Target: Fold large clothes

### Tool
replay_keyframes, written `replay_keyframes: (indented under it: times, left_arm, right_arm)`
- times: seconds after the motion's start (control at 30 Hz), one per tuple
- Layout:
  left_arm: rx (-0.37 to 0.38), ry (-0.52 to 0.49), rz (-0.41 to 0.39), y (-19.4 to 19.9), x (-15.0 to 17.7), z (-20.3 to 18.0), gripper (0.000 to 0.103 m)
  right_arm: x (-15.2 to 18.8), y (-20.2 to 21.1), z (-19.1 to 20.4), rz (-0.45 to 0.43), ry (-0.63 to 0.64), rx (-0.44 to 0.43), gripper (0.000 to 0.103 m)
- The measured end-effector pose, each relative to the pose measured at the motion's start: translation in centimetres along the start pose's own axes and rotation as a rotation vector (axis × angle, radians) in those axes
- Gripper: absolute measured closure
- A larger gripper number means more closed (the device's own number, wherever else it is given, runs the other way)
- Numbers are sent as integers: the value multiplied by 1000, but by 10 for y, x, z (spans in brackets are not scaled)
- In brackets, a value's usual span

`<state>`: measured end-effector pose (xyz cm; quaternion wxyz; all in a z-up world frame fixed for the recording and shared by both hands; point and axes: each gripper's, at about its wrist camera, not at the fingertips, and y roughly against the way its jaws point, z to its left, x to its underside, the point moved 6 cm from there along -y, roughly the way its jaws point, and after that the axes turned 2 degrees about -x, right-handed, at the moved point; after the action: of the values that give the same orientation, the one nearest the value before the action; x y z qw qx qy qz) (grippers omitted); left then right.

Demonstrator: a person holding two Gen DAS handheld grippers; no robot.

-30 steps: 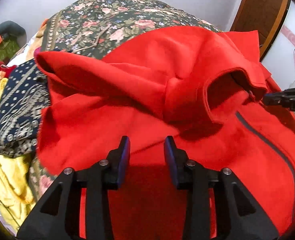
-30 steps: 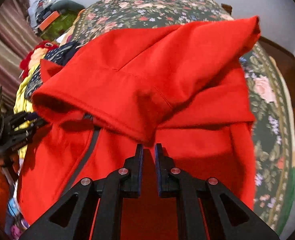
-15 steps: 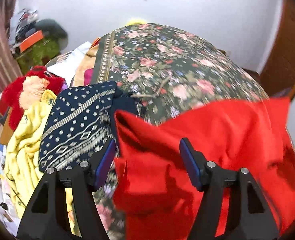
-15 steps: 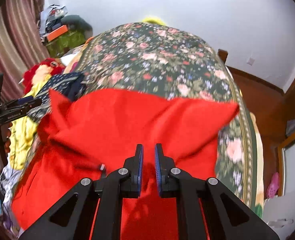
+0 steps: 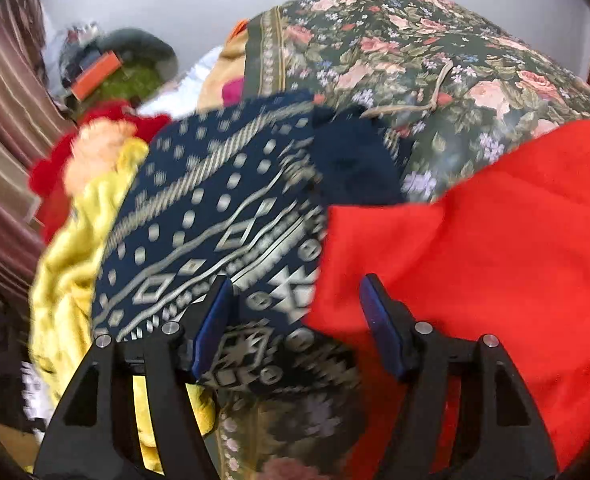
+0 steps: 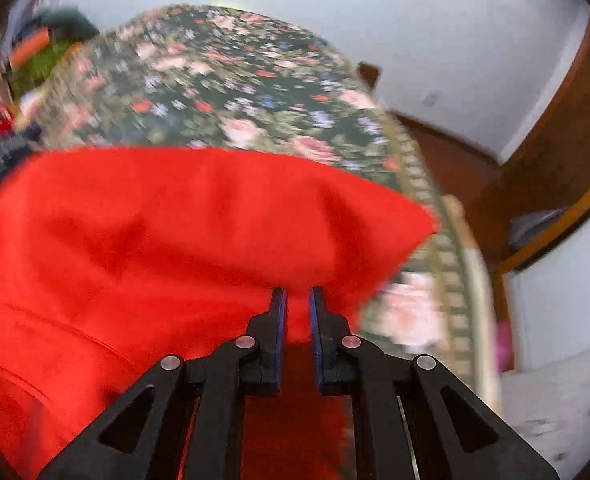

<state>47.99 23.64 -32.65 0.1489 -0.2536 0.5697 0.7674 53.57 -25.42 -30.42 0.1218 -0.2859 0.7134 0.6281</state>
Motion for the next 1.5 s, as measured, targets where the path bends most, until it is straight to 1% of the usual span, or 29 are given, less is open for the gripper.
replay_keyframes:
  times: [0.03, 0.07, 0.13, 0.23, 0.27, 0.3, 0.37, 0.43, 0.47, 0.5, 0.57, 0.67, 0.73, 0.77, 0.83, 0.9, 0.97, 1.0, 1.07, 1.1, 1.13, 1.17, 1.2, 1.23, 1.27, 1.3, 1.33, 1.4, 1.5]
  left_arm:
    - [-2, 24, 1, 2, 4, 8, 36]
    - [5, 35, 5, 4, 7, 13, 37]
    - [13, 32, 7, 12, 9, 16, 37]
    - [-11, 2, -4, 30, 12, 12, 37]
    - [-1, -12, -15, 39, 12, 9, 37]
    - [10, -24, -26, 47, 9, 4, 37]
    - [36, -57, -61, 68, 3, -9, 37]
    - [70, -79, -93, 82, -7, -22, 37]
    - [105, -89, -119, 94, -13, -34, 37]
    - [131, -93, -133, 101, -17, -44, 36]
    - [193, -97, -153, 113, -25, -66, 33]
    - [302, -102, -157, 121, -35, -107, 32]
    - [356, -108, -144, 121, -36, -129, 32]
    - [380, -114, -132, 118, -34, -142, 32]
    - [402, -137, -106, 111, -31, -164, 32]
    - [393, -174, -70, 99, -21, -184, 32]
    - [381, -214, -32, 87, -8, -198, 32]
    - [360, -236, -33, 80, -1, -202, 30]
    - [330, -254, -66, 81, 5, -204, 27]
    - [319, -260, -73, 82, 5, -205, 26]
    - [314, -262, -72, 82, 6, -206, 26]
    - [311, -261, -68, 81, 5, -205, 25]
    - [308, -259, -65, 80, 5, -204, 23]
    - [306, -256, -64, 79, 5, -204, 22]
    - [306, -250, -64, 78, 5, -204, 21]
    - [307, -243, -63, 78, 6, -203, 20]
    - [308, -234, -60, 78, 6, -201, 20]
    - [314, -213, -56, 80, 8, -198, 20]
    - [326, -188, -54, 91, 11, -189, 21]
  right_arm:
    - [4, 3, -2, -7, 25, 27, 95]
    - [8, 4, -5, -5, 47, 85, 95]
    - [17, 0, -10, 33, 82, 163, 94]
    - [28, 3, -19, 45, 75, 194, 93]
    - [31, 3, -25, 76, 61, 209, 93]
    - [34, 3, -30, 109, 43, 200, 93]
    - [38, 10, -39, 111, -11, 136, 93]
    - [39, 23, -45, 97, -79, 7, 93]
    - [37, 35, -47, 68, -125, -86, 93]
    - [34, 47, -49, 37, -158, -158, 93]
    - [26, 70, -47, -21, -197, -260, 93]
    - [15, 93, -30, -68, -186, -357, 93]
    - [7, 97, -8, -69, -143, -419, 93]
    - [6, 94, 5, -61, -119, -434, 93]
    - [4, 80, 30, -34, -59, -431, 93]
    - [10, 58, 51, 12, 3, -385, 93]
    - [22, 33, 62, 65, 57, -303, 93]
    - [29, 22, 64, 87, 80, -271, 93]
    - [36, 25, 62, 47, 91, -275, 93]
    - [39, 27, 58, 45, 97, -248, 93]
    - [40, 27, 52, 45, 108, -197, 87]
    - [43, 27, 51, 45, 116, -163, 78]
    - [45, 27, 45, 37, 117, -124, 48]
    - [46, 27, 38, 27, 116, -49, 7]
    - [49, 28, 27, 26, 115, 47, 1]
    - [53, 27, 21, 34, 114, 71, 0]
    - [57, 27, 17, 55, 94, 28, 0]
    - [66, 30, 5, 92, 35, -26, 0]
    - [80, 46, -9, 101, 5, -45, 0]
